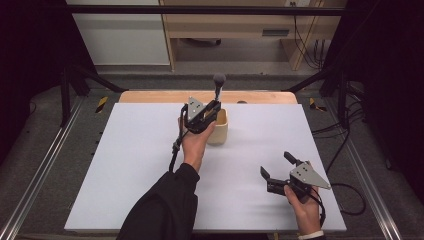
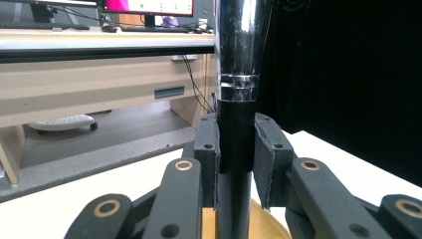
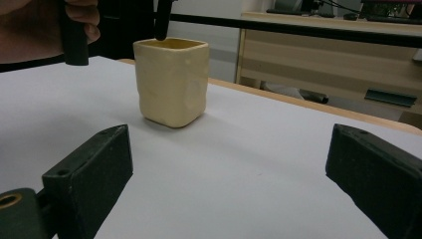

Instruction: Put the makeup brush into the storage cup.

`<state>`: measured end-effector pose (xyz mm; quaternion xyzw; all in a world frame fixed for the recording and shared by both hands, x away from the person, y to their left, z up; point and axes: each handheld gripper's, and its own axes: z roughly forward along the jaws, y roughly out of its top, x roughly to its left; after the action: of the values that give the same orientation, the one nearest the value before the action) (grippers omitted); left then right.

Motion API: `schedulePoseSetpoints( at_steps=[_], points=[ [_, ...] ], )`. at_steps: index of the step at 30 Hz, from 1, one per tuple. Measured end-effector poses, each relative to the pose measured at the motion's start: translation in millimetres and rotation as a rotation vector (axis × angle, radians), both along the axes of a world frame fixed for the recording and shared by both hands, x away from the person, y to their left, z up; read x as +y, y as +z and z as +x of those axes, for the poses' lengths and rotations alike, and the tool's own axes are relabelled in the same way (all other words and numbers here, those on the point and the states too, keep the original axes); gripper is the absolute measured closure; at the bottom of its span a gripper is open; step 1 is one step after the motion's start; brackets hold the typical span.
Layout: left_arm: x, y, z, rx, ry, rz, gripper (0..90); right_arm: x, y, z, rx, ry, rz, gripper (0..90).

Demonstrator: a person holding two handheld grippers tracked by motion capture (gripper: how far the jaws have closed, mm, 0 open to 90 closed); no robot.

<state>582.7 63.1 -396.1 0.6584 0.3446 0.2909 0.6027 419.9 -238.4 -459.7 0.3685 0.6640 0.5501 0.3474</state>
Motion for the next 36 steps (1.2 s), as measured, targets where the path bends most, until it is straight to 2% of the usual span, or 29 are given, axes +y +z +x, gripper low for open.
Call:
schedulePoseSetpoints(
  at_steps=[36],
  points=[
    [0.9, -10.7, -2.6, 0.007, -0.001, 0.015, 74.4, 0.6, -1.0, 0.5, 0.007, 0.004, 0.002, 4.8]
  ],
)
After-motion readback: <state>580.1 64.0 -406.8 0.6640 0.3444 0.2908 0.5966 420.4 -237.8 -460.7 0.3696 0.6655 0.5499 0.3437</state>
